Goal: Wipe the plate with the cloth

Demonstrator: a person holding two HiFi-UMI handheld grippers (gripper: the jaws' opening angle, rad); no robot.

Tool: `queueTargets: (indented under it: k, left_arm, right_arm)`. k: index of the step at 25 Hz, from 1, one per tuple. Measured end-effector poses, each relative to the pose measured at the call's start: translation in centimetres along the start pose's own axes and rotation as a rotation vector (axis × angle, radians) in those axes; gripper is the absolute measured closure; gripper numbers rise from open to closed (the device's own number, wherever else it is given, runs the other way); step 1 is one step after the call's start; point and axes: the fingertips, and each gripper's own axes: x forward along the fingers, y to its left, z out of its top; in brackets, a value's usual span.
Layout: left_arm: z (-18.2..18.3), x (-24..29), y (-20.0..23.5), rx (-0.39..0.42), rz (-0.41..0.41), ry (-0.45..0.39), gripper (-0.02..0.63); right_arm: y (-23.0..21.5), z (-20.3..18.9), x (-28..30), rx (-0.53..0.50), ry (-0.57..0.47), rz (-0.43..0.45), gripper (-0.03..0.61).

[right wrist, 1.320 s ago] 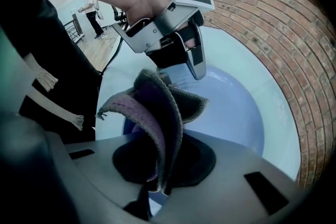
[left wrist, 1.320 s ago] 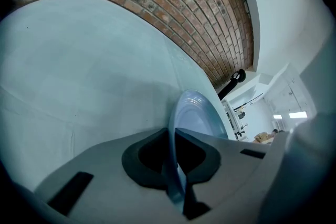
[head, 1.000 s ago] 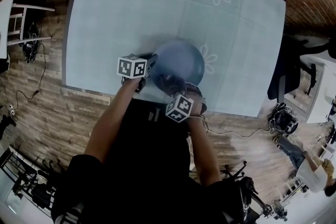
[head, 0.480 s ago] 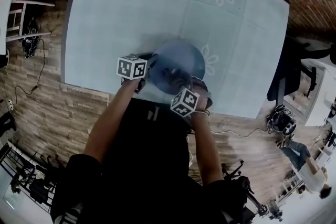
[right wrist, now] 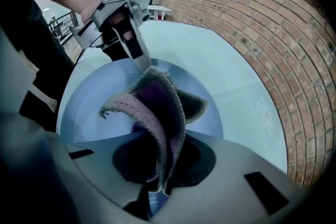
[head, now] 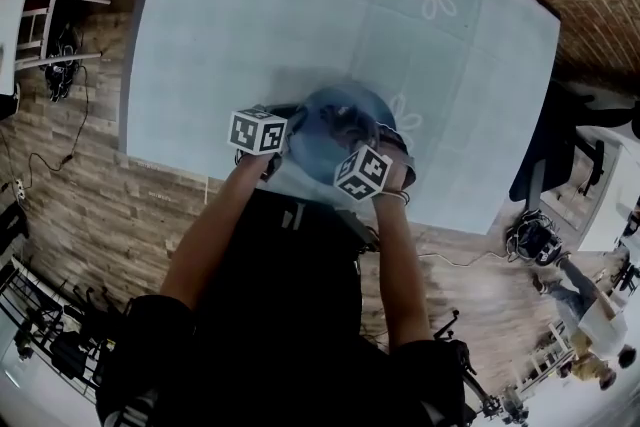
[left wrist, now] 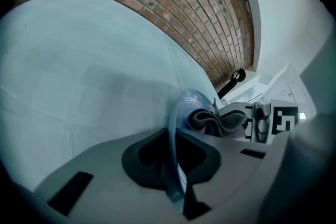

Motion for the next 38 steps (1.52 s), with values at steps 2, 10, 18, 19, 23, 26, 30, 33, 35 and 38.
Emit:
queueTargets:
  k: [2, 10, 18, 19, 23, 26, 30, 33, 35, 38]
  left_arm:
    - [0.0, 0.1, -0.1, 0.0, -0.001, 0.001, 0.568]
    - [0.0, -0.1, 0.2, 0.011, 0.009, -0.002, 0.568]
    - [0.0, -0.1, 0.1, 0.007, 0.007, -0.001, 0.568]
    - [0.0, -0.1, 0.1, 0.007, 0.007, -0.001, 0.568]
    - [0.0, -0.1, 0.2, 0.004, 0.003, -0.002, 0.568]
    - [0.0, -0.1, 0.3, 0.002, 0.001, -0.001, 0.568]
    - [-0.1, -0.1, 0.3, 0.002, 0.001, -0.001, 0.568]
    - [-0.1, -0.1, 0.4, 0.004, 0.003, -0.002, 0.568]
    - [-0.1, -0.2, 0.5, 0.005, 0.004, -0.001, 0.568]
    - [0.0, -0.2, 0.3, 0.004, 0.003, -0.002, 0.568]
  right_arm:
    - [-1.0, 0.1, 0.2, 0.013, -0.004, -0.009, 0.52]
    - [-3.4, 0.7, 0.9, 0.017, -0.018, -0.058, 0.52]
    - [-4.6, 0.3, 0.8, 0.036, 0.01, -0.1, 0.52]
    - [-4.6, 0.2, 0.8, 0.035, 0.015, -0.108, 0.52]
    - [-4.8, -0.8, 0.5, 0.039, 0.042, -0.13, 0.52]
    - [-4.5, -1.9, 0.2, 0.049, 0.064, -0.141, 0.52]
    - [-3.6, -3.5, -0.5, 0.076, 0.092, -0.156, 0.52]
    - [-2.5, -4.5, -1.1, 0.099, 0.112, -0.15, 0.52]
    - [-1.6, -5.1, -1.4, 0.114, 0.127, -0.139, 0.52]
    - [-0.3, -5.7, -2.0, 0.139, 0.146, -0.118, 0.52]
